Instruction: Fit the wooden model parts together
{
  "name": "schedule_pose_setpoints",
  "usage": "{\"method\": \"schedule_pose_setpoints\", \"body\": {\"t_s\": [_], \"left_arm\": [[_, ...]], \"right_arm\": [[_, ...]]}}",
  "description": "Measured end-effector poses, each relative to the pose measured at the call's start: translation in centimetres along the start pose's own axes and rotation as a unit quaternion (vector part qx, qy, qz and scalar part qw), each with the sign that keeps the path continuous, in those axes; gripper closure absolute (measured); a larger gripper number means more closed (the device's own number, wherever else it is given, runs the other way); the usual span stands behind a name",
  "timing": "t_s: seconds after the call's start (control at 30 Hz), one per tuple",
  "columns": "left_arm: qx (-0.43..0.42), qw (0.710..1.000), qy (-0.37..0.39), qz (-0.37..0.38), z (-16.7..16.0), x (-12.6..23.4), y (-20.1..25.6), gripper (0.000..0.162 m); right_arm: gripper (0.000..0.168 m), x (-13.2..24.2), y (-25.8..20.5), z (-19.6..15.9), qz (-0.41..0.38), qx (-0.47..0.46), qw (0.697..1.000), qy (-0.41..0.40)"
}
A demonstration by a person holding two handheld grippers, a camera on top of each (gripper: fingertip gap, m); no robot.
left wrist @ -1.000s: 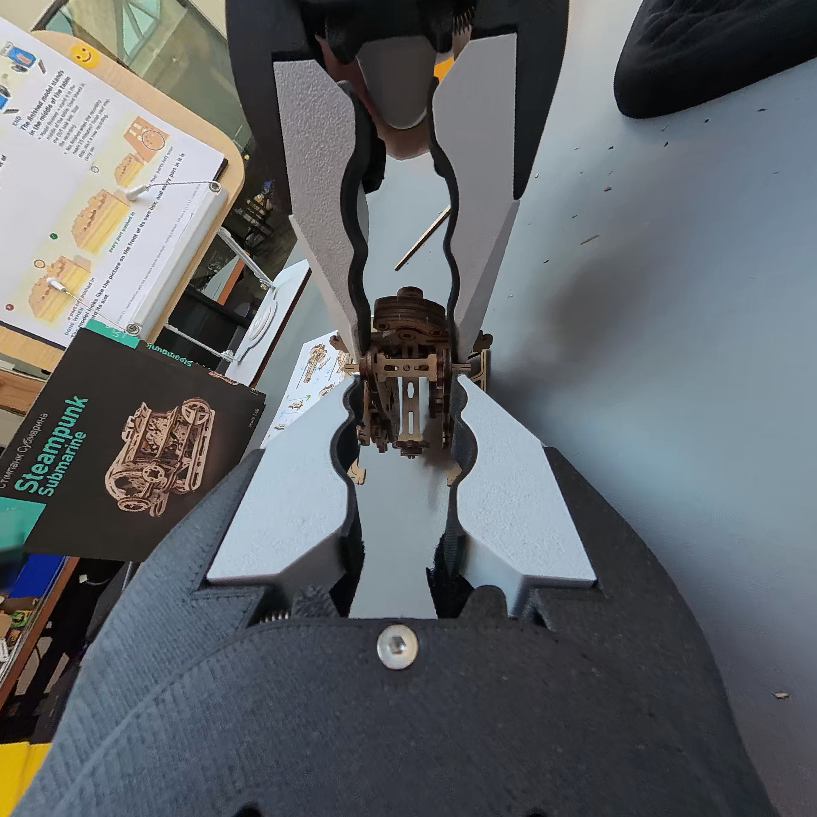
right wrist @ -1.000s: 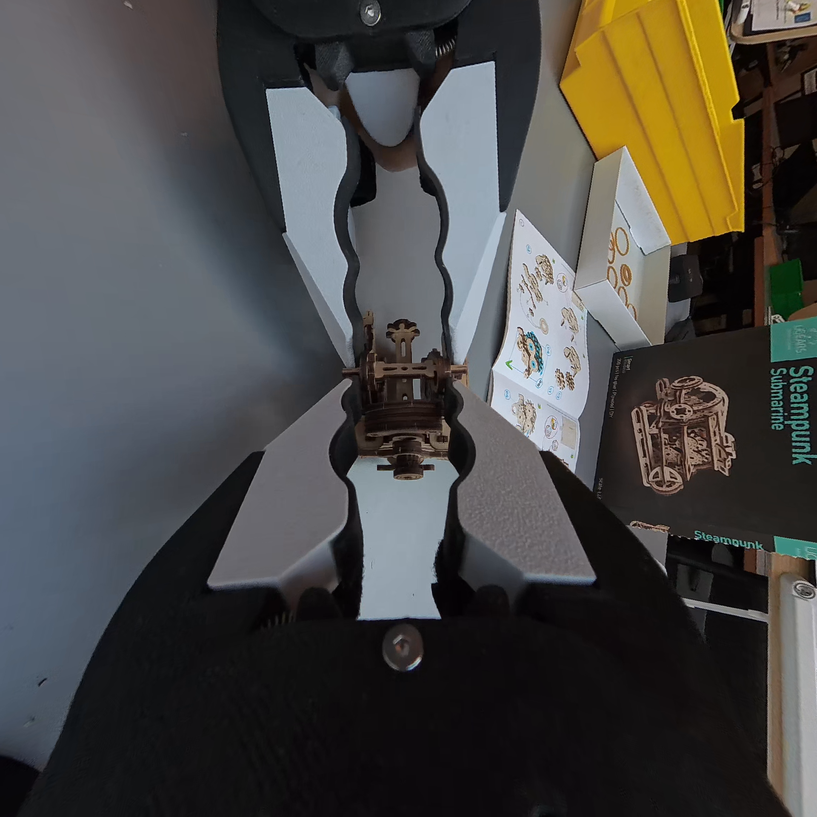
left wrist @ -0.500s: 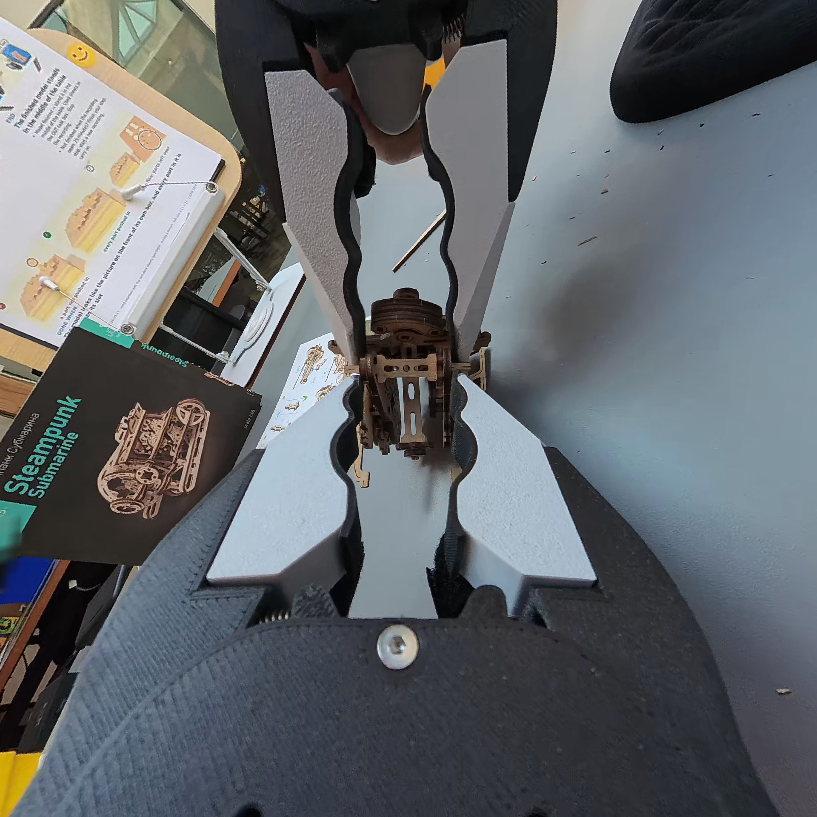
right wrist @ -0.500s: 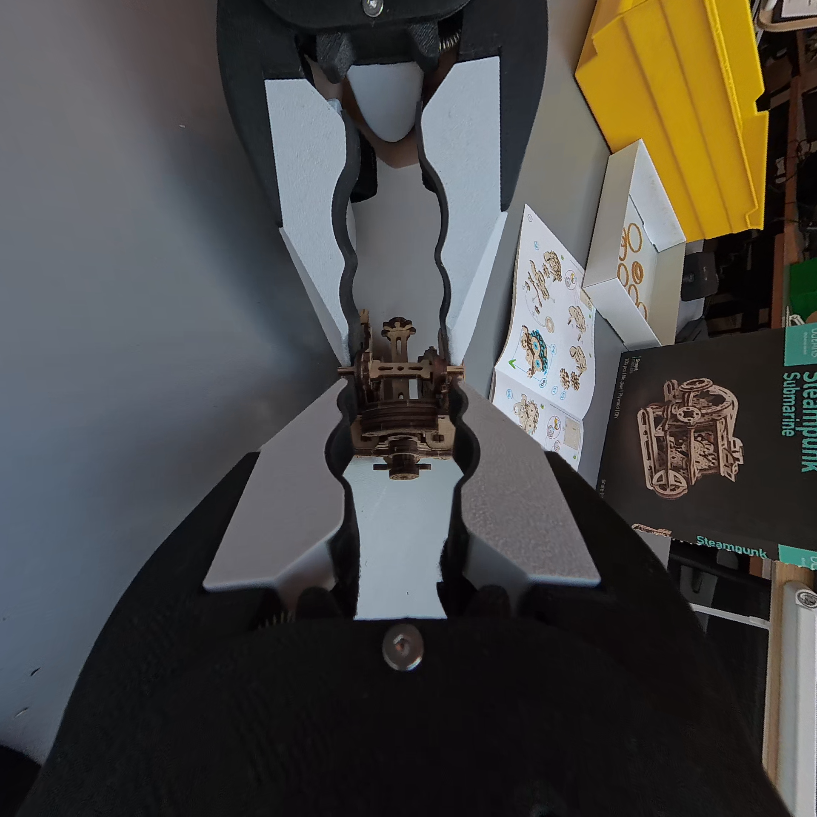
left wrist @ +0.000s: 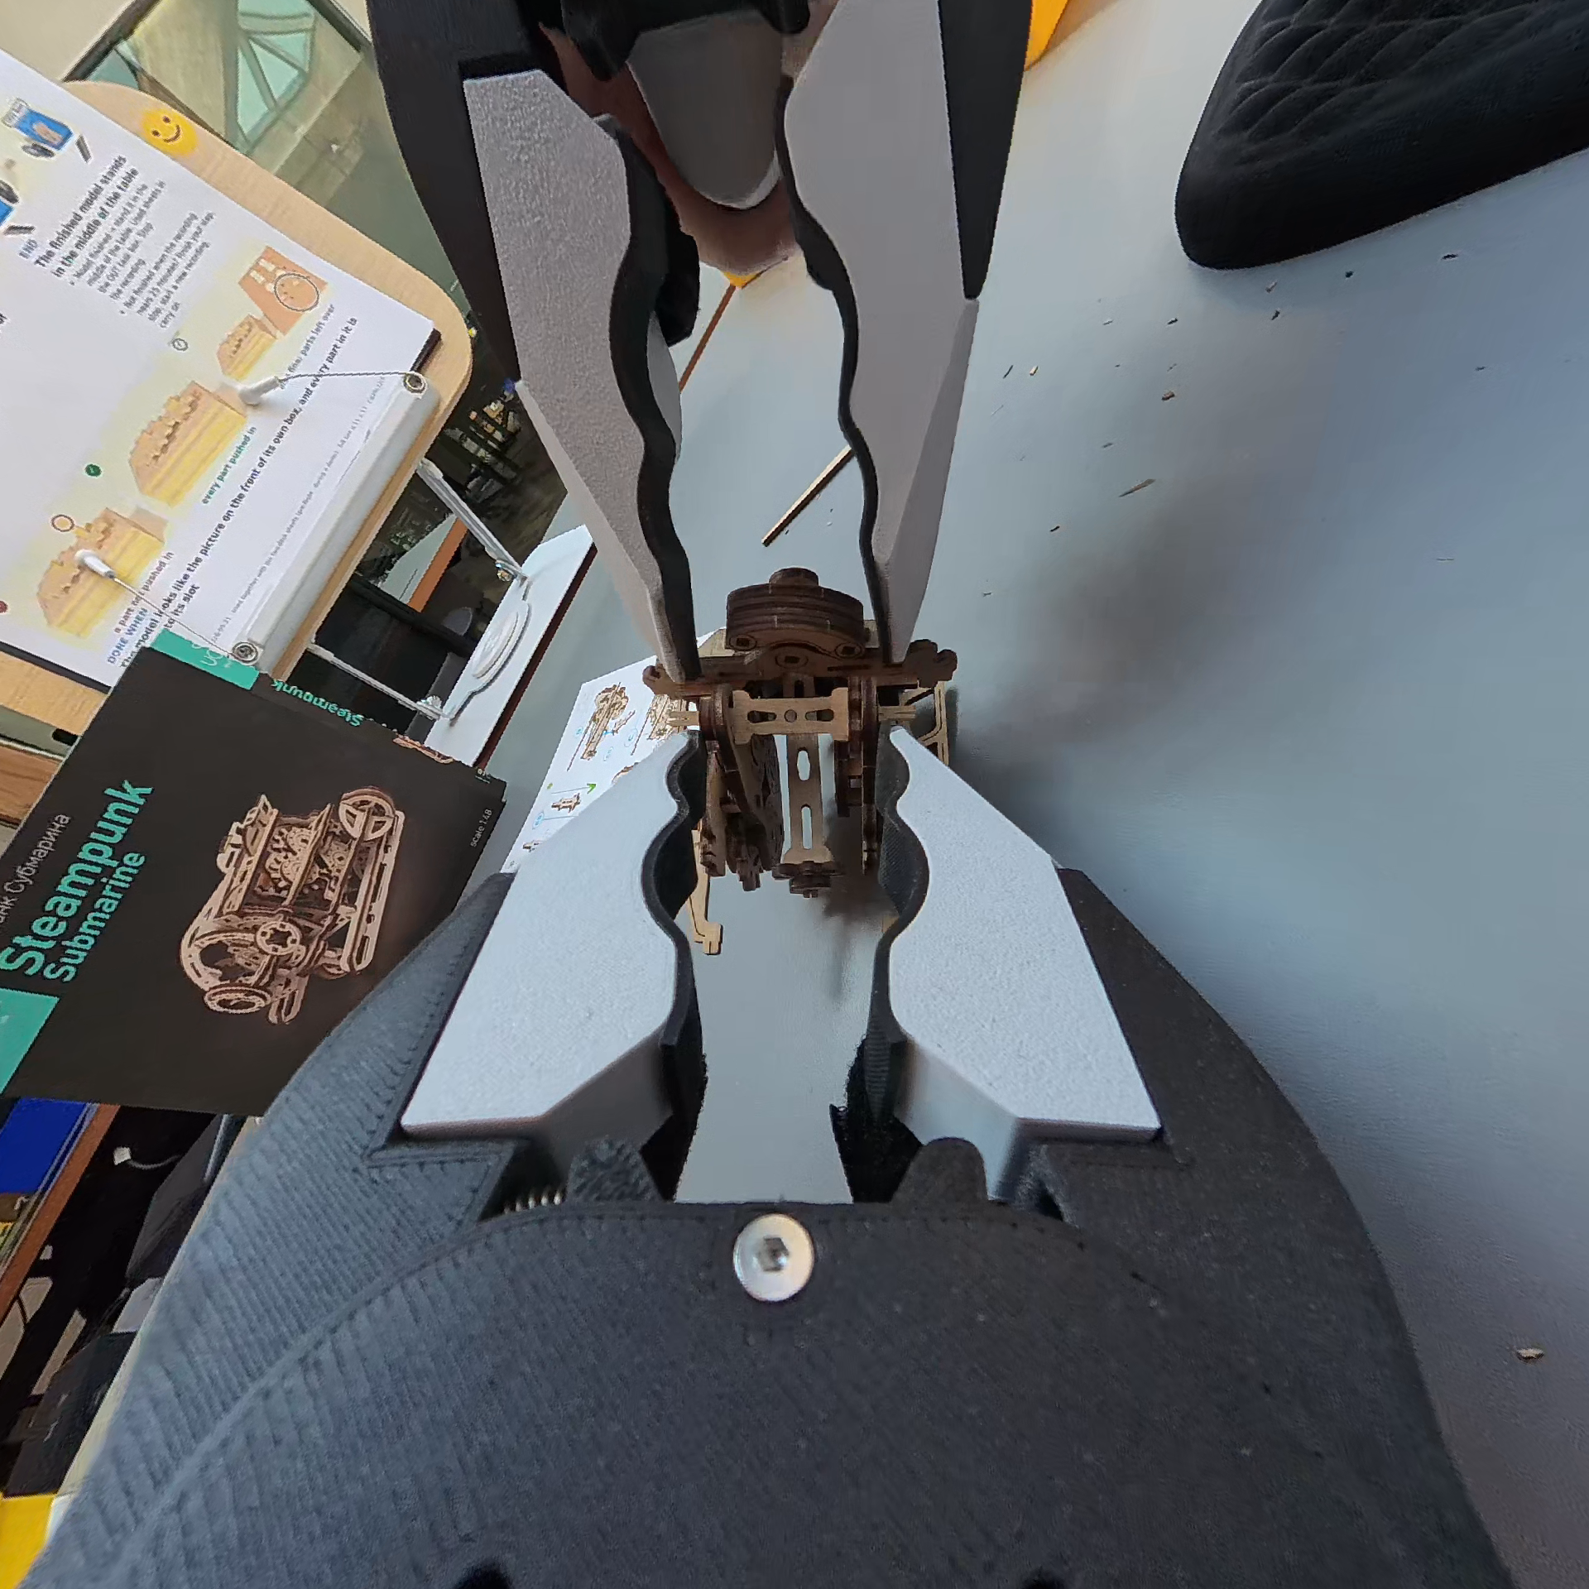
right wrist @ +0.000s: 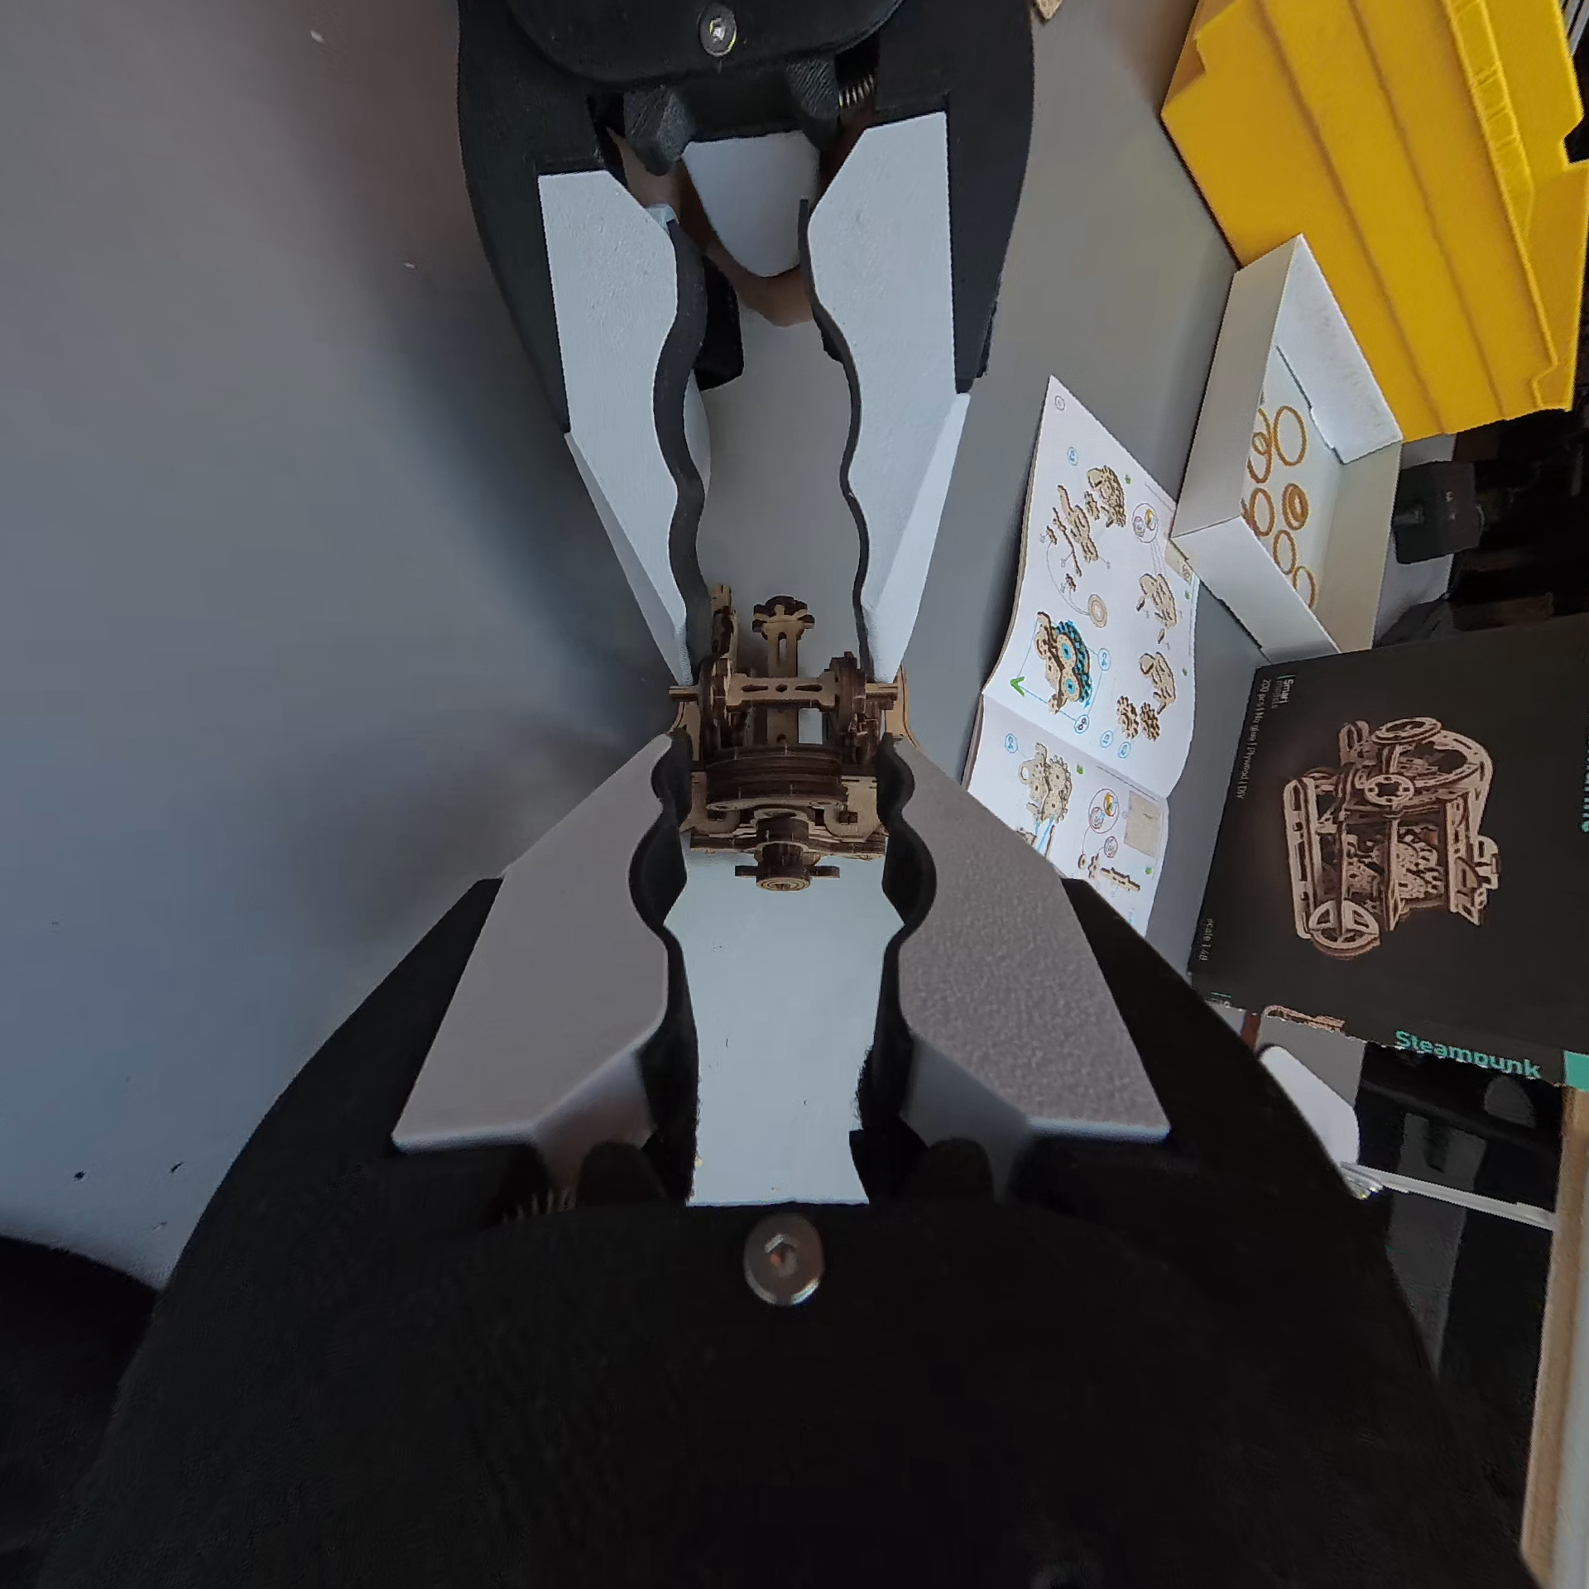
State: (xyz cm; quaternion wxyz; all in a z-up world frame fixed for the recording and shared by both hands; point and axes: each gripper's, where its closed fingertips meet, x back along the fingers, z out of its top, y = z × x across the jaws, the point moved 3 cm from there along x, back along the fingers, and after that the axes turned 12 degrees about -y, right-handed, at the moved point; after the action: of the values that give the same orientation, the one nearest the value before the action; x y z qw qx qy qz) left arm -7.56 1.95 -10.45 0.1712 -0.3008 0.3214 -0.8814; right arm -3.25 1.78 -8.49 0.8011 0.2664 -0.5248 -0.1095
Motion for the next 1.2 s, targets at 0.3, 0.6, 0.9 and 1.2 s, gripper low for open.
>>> {"method": "schedule_pose_setpoints", "body": {"t_s": [0.3,0.6,0.9,1.2], "left_arm": [[0.081,0.994,-0.008,-0.077,-0.5,-0.6,-0.7,0.125],[0.121,0.987,-0.001,-0.103,-0.4,-0.4,-0.5,0.125],[0.169,0.981,-0.01,-0.098,-0.4,-0.5,-0.7,0.124],[0.185,0.975,-0.019,-0.119,0.4,-0.2,0.4,0.118]], "right_arm": [[0.146,0.9,3.7,0.0,0.016,-0.113,0.993,0.043],[0.15,-0.1,2.6,0.6,0.039,-0.086,0.995,-0.024],[0.15,2.4,2.1,-0.5,-0.017,-0.235,0.972,0.008],[0.152,3.0,-2.8,-0.5,-0.016,-0.4,0.916,0.032]]}}
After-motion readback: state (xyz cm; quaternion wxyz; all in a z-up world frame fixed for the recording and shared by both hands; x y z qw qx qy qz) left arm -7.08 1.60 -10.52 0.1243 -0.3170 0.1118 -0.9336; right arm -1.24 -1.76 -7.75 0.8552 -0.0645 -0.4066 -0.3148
